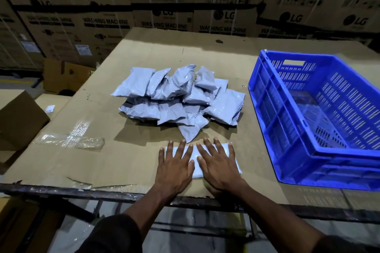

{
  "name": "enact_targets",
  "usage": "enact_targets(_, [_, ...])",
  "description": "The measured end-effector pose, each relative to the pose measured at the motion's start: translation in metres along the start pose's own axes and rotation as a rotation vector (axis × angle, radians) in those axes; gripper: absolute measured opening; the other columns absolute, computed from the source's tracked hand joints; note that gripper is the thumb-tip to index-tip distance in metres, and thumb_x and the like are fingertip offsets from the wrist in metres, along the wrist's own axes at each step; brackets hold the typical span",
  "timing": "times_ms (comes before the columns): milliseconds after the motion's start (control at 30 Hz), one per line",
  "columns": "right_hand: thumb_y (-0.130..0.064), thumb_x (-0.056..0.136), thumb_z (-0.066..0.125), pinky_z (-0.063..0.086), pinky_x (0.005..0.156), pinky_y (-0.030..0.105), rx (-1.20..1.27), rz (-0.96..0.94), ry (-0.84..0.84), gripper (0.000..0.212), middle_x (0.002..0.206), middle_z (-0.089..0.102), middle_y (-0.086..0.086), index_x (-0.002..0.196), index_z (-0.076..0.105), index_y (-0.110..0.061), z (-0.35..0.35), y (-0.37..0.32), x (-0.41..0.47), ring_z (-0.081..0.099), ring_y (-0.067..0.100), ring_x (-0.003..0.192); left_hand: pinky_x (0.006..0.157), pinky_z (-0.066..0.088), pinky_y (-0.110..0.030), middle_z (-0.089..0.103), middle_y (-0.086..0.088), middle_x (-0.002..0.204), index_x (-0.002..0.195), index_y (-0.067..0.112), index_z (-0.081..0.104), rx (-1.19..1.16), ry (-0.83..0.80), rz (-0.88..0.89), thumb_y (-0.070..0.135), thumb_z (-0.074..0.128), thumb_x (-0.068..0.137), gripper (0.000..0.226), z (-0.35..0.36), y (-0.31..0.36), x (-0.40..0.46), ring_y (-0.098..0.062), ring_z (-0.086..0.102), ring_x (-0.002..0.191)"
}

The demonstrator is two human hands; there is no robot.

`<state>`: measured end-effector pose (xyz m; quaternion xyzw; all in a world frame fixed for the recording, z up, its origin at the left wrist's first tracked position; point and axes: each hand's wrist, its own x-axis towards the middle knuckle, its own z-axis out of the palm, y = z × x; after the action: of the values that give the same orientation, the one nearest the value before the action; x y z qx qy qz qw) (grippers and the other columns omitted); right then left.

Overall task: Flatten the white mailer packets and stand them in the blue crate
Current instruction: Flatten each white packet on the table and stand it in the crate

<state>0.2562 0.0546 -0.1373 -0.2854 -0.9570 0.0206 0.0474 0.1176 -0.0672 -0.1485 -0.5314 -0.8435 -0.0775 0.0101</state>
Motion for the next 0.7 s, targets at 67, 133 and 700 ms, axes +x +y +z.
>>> enact_targets(67, [-0.047, 0.104, 0.026, 0.017, 0.114, 0.063, 0.025, 0.015, -0.003, 0.051, 0.157, 0.04, -0.001, 0.15, 0.042, -0.031, 0.003, -0.001, -0.002, 0.033, 0.028, 0.146, 0.105, 0.043, -0.066, 0.051, -0.005, 0.155, 0.141, 0.024, 0.061, 0.005, -0.003, 0.001, 0.046, 0.035, 0.097, 0.056, -0.002, 0.0, 0.0, -0.044, 0.049, 0.138])
enact_targets(133, [-0.048, 0.104, 0.021, 0.011, 0.115, 0.059, 0.035, 0.025, -0.025, 0.053, 0.16, 0.036, -0.003, 0.151, 0.039, -0.033, 0.002, 0.0, -0.001, 0.029, 0.027, 0.148, 0.104, 0.042, -0.067, 0.051, -0.004, 0.155, 0.142, 0.025, 0.06, 0.015, -0.018, 0.002, 0.046, 0.034, 0.097, 0.056, -0.002, 0.001, -0.001, -0.044, 0.049, 0.138])
enact_targets(700, [-0.063, 0.1, 0.005, -0.001, 0.12, 0.06, 0.053, 0.025, -0.129, 0.061, 0.168, 0.003, -0.009, 0.158, 0.008, -0.041, -0.008, 0.006, 0.002, -0.007, 0.03, 0.154, 0.105, 0.041, -0.069, 0.049, -0.002, 0.156, 0.143, 0.025, 0.061, -0.012, 0.032, -0.002, 0.048, 0.036, 0.097, 0.057, 0.006, -0.003, -0.002, -0.043, 0.05, 0.138])
